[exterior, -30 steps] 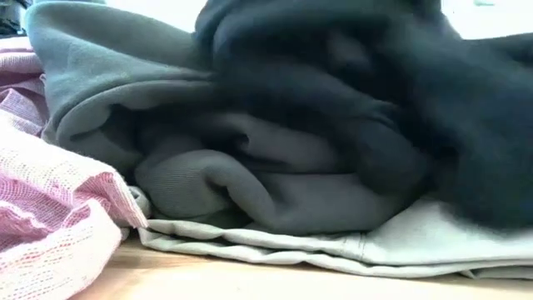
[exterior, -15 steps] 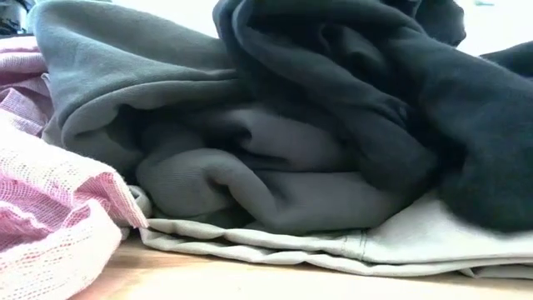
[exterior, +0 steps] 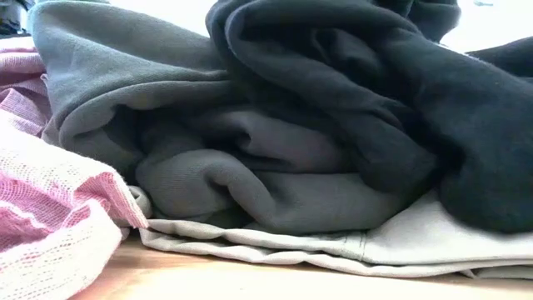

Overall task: Sort clothes
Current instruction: Put the black boxer shorts into the laundry bin

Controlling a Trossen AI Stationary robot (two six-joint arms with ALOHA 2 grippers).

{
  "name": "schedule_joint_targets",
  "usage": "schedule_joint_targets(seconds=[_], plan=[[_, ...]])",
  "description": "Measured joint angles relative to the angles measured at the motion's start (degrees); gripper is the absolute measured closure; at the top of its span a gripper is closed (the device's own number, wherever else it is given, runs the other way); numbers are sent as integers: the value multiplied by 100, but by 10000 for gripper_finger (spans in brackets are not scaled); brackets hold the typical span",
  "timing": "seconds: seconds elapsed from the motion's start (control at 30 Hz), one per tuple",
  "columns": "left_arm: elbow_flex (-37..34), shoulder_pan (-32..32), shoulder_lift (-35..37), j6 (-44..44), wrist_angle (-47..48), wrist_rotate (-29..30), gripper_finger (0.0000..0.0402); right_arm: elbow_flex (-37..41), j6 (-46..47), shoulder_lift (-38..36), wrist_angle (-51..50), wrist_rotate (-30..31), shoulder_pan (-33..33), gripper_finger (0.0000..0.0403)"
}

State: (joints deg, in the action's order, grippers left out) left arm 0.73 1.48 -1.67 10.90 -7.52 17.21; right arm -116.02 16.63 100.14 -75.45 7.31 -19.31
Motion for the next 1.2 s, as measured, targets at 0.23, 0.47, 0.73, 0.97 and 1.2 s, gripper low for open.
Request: schedule_joint_targets(seconds=[0.23,0.47,0.73,0.97,1.2], plan=[[0,0,0,0,4,-4,398,1484,43,7,1384,-155,-184,266],[0,0,0,-4,4,-4,398,3115,-18,7,2074,-213,-27,268],[0,0,0,-3,6,7,398,2984,-368,7,2161,-796,37,389],[0,0,0,-2,21,7,398,483,-1152,-2,1156,-549,-107,397],[0,0,0,0,19,9,398,-1904,-3426,-21,1990,1881,-58,399]])
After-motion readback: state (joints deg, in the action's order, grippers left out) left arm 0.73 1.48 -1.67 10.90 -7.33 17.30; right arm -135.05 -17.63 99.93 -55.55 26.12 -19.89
